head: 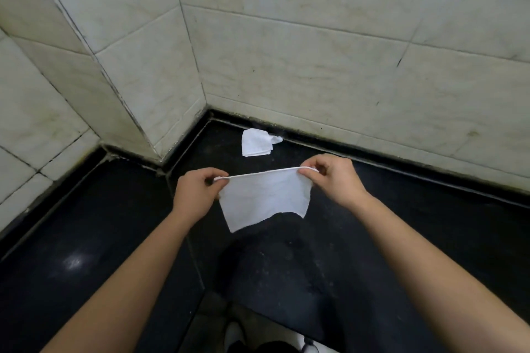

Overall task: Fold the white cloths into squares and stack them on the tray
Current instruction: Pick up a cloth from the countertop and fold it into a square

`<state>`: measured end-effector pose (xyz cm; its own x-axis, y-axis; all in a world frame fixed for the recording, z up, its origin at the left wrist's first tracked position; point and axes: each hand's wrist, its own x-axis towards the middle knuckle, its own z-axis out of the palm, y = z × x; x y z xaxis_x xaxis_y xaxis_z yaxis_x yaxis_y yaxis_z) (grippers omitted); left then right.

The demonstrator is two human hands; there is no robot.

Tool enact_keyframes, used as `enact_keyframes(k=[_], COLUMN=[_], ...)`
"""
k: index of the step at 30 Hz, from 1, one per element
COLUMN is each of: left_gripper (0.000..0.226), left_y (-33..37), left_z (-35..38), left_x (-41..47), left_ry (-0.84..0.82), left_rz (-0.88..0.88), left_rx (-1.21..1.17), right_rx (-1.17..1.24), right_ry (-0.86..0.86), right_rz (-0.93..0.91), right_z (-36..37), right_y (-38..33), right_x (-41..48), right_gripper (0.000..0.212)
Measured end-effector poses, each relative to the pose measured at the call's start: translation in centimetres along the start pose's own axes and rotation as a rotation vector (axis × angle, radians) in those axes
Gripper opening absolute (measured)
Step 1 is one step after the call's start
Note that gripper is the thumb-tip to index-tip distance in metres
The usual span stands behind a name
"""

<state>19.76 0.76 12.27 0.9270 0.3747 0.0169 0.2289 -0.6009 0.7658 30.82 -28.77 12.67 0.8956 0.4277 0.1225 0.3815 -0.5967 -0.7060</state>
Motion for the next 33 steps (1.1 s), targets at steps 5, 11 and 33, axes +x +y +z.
enact_keyframes(k=[5,11,33], left_gripper=[0.021,0.015,0.028], left_y=[1.1,0.8,-15.4], left_z=[1.1,1.1,8.9], left_x=[1.7,0.8,-16.3], left_ry=[0.076,0.252,-0.438], left_rz=[0.028,0.15,0.311], left_rx=[-0.03,-0.012,0.529], right_rx=[-0.035,-0.046,-0.485], right_ry=[0.088,0.18,-0.686], right_rz=[-0.015,-0.103,-0.025], right_z=[-0.1,0.3,12.0], right_y=[-0.2,-1.1,8.5], right_x=[0.8,0.3,-15.5], right_gripper=[0.006,0.007,0.028])
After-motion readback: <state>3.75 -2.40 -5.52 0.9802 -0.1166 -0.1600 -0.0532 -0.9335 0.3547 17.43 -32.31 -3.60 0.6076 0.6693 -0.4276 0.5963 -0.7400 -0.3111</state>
